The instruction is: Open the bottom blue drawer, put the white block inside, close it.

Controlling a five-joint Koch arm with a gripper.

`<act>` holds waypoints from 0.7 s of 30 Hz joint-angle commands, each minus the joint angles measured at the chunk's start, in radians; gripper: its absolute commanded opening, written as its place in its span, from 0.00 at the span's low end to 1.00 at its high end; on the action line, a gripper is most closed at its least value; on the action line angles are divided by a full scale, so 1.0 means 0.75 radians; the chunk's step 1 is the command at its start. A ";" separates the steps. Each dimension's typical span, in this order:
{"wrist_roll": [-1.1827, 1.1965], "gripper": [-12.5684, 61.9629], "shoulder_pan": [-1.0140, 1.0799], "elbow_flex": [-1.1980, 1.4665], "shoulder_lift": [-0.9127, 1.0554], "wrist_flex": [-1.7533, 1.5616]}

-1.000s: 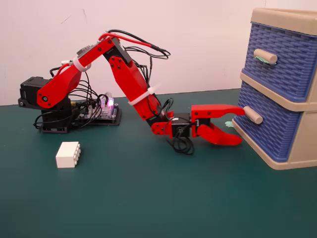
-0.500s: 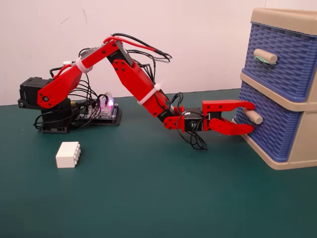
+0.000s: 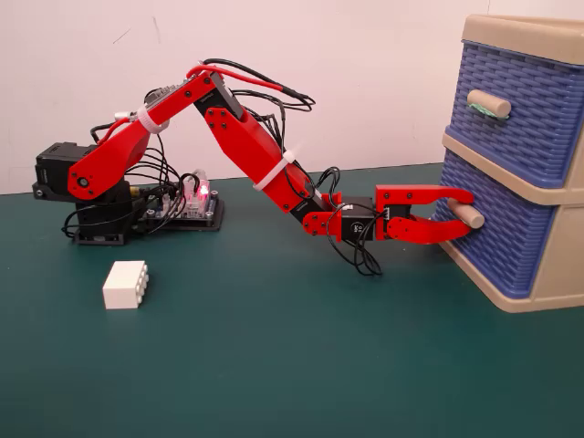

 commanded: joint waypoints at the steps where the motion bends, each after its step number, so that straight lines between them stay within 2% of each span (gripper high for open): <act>1: -0.025 0.06 -0.010 -0.041 0.035 -0.018; 8: 0.035 0.06 0.014 0.078 0.067 -0.039; 21: 0.219 0.06 0.131 1.055 0.493 -0.475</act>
